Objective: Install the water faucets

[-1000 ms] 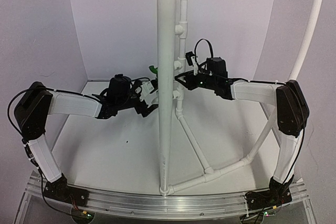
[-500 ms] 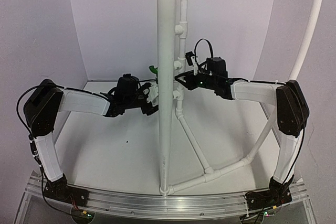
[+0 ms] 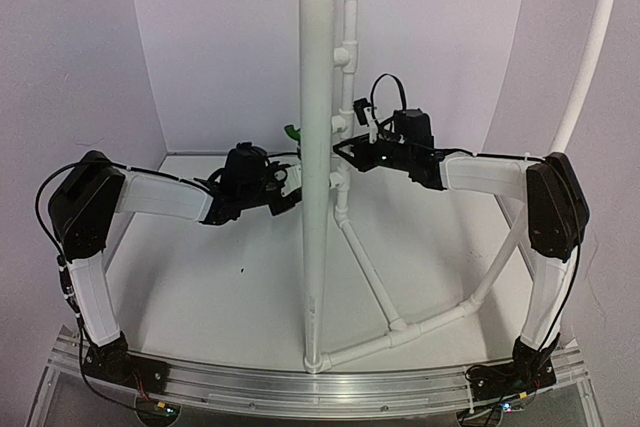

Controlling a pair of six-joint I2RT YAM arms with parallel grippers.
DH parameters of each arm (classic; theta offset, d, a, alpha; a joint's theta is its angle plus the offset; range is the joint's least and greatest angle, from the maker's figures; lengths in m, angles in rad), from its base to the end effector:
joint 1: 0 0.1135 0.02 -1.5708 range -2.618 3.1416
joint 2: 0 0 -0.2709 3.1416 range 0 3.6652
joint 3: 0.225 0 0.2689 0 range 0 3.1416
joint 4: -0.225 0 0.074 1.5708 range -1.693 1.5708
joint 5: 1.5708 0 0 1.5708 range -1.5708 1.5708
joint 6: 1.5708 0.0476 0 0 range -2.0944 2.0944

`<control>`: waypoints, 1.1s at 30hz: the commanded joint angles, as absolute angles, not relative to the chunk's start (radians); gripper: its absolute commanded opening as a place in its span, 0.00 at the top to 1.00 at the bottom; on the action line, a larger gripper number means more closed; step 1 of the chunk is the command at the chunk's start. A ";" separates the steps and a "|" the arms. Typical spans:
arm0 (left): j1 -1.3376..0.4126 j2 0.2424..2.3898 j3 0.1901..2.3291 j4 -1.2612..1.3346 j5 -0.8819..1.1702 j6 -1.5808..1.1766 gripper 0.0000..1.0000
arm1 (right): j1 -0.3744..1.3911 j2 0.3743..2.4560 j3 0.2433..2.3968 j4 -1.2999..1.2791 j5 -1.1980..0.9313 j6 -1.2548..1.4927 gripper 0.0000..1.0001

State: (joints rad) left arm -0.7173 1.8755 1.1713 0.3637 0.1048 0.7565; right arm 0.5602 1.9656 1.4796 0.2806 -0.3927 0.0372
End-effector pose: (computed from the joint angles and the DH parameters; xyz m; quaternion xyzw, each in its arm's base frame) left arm 0.3390 -0.3024 0.2074 0.5704 0.5837 -0.0315 0.5770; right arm 0.4135 0.2808 0.2701 -0.3156 0.7033 0.3267 0.5468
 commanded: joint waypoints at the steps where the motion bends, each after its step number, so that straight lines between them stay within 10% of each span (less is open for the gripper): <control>1: -0.754 1.897 1.187 0.453 0.076 0.858 0.67 | 0.588 1.979 1.493 0.193 -0.537 0.149 1.00; 15: -0.799 1.939 1.106 0.627 -0.077 1.117 0.87 | 0.588 1.979 1.495 0.190 -0.535 0.146 1.00; 22: -0.799 1.818 1.047 0.580 -0.106 0.894 0.46 | 0.588 1.978 1.496 0.190 -0.535 0.140 1.00; 33: -0.802 1.532 1.002 0.165 -0.256 0.077 0.13 | 0.588 1.982 1.498 0.192 -0.537 0.142 1.00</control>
